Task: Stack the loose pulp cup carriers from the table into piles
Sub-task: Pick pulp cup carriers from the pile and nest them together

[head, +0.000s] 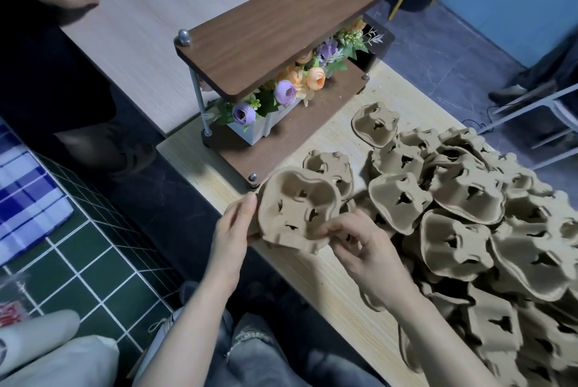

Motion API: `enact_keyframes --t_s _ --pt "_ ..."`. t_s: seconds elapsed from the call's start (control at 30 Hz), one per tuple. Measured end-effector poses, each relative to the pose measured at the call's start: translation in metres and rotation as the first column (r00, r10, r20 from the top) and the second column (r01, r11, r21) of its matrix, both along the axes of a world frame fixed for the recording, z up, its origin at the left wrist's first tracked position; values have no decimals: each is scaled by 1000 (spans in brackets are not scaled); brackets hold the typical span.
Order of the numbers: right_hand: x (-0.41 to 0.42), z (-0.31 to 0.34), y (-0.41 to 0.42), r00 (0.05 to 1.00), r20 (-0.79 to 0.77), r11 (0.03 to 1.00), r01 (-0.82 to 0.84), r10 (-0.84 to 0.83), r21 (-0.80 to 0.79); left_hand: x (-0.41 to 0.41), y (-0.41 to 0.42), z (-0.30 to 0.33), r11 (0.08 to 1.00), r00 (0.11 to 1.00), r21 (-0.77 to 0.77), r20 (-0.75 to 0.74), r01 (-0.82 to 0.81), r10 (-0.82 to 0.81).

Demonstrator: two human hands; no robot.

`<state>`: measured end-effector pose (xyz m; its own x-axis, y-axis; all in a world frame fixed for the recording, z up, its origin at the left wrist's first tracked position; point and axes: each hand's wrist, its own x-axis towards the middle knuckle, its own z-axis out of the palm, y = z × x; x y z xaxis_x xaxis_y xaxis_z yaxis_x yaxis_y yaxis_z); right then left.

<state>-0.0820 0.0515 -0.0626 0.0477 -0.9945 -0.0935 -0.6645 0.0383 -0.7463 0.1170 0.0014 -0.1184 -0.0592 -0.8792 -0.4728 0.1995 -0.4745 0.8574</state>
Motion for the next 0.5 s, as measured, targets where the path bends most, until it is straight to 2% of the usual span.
enact_keyframes --t_s 0.1,0.23,0.4,0.5 --pt "-4 -2 1 999 -35 1000 -8 8 1 0 1 1 1000 1000 -5 -18 5 -5" --pt "-3 -3 0 1000 -26 1000 3 -3 9 -1 1 -5 998 999 -57 49 9 -6" --pt "-13 1 -24 989 12 989 145 -145 -41 -4 8 -6 996 996 -80 74 -50 56" --pt "-29 2 -63 987 -105 992 123 -126 -36 -7 8 -8 994 992 -80 94 -79 87"
